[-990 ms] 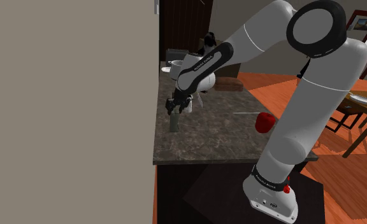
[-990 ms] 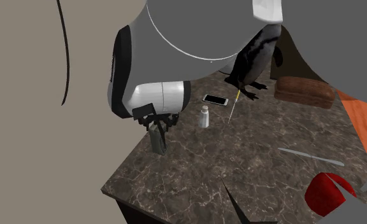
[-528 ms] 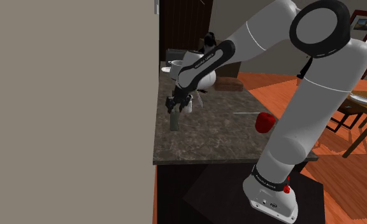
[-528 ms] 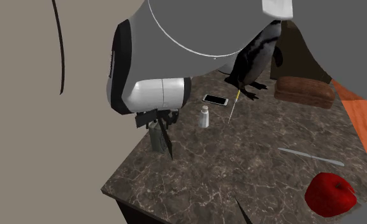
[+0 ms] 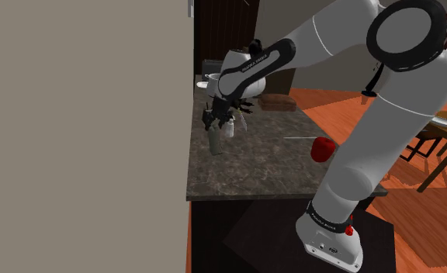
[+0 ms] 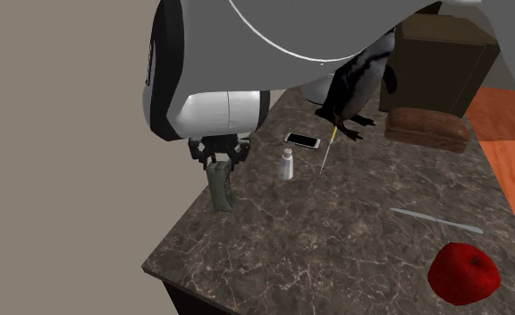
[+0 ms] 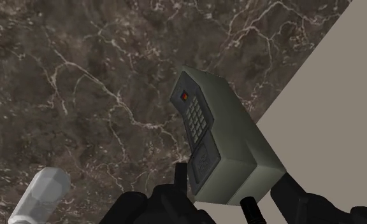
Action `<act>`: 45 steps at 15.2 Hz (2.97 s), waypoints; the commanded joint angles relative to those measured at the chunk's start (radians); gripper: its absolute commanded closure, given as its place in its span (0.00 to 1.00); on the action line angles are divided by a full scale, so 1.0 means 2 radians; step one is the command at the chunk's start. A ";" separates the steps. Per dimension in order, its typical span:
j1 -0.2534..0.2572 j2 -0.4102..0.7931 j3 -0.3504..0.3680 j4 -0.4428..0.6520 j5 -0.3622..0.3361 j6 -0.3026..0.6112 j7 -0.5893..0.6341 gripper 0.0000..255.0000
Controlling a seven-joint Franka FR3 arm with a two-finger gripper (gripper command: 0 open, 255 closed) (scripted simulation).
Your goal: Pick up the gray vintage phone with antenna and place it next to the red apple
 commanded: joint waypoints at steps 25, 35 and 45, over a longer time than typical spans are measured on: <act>-0.005 -0.071 0.001 0.112 -0.017 -0.182 0.020 1.00; -0.005 -0.077 0.001 0.173 -0.020 -0.249 0.025 1.00; -0.005 -0.073 0.000 0.245 -0.022 -0.317 0.030 1.00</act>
